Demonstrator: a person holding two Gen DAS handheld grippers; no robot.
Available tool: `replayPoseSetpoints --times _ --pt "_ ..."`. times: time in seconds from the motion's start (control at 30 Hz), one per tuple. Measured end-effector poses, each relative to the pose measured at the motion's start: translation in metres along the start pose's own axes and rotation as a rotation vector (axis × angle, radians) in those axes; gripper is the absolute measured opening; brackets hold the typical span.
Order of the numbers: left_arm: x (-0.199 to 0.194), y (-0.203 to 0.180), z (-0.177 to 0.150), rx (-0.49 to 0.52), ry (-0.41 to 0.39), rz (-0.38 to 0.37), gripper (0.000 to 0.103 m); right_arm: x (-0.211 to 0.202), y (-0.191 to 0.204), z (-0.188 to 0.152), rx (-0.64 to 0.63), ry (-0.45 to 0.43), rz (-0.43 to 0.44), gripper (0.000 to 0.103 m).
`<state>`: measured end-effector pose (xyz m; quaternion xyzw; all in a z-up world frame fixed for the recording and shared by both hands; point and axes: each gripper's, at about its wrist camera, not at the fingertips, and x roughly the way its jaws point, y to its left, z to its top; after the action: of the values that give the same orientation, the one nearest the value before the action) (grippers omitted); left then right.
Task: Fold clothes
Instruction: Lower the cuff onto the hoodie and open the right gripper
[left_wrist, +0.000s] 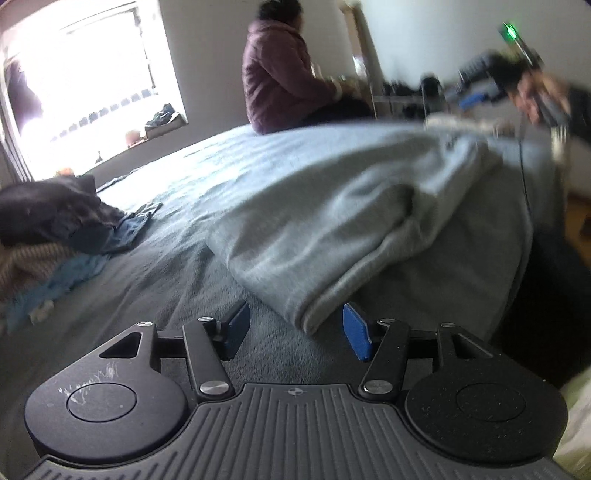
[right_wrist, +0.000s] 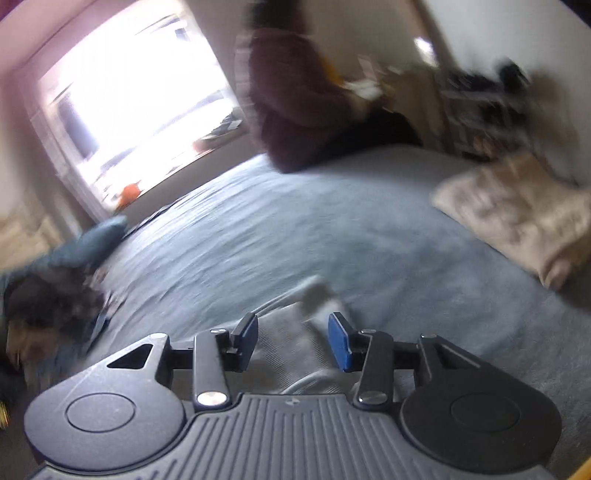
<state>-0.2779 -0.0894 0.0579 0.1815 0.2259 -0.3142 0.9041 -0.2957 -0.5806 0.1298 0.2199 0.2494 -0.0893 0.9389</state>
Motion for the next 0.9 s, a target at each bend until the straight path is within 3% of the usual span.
replayPoseSetpoints --times 0.17,0.27,0.37,0.53,0.73,0.9 --pt "0.009 0.008 0.015 -0.042 -0.058 -0.012 0.056 -0.002 0.052 -0.036 -0.225 0.052 -0.012 0.03" --pt "0.02 0.005 0.022 -0.041 -0.094 -0.042 0.056 0.019 0.052 -0.053 -0.288 0.111 -0.082 0.027" --pt "0.04 -0.001 0.019 -0.02 -0.062 -0.062 0.056 0.042 0.045 -0.067 -0.357 0.162 -0.161 0.015" --pt "0.061 -0.002 0.0 -0.039 0.022 -0.077 0.055 0.044 0.066 -0.057 -0.467 0.17 -0.196 0.018" --pt "0.052 0.011 -0.005 -0.079 0.005 -0.106 0.056 0.057 0.098 -0.028 -0.494 0.115 -0.143 0.023" --pt "0.051 0.022 -0.001 -0.119 -0.04 -0.141 0.056 0.096 0.107 -0.014 -0.45 0.162 -0.057 0.023"
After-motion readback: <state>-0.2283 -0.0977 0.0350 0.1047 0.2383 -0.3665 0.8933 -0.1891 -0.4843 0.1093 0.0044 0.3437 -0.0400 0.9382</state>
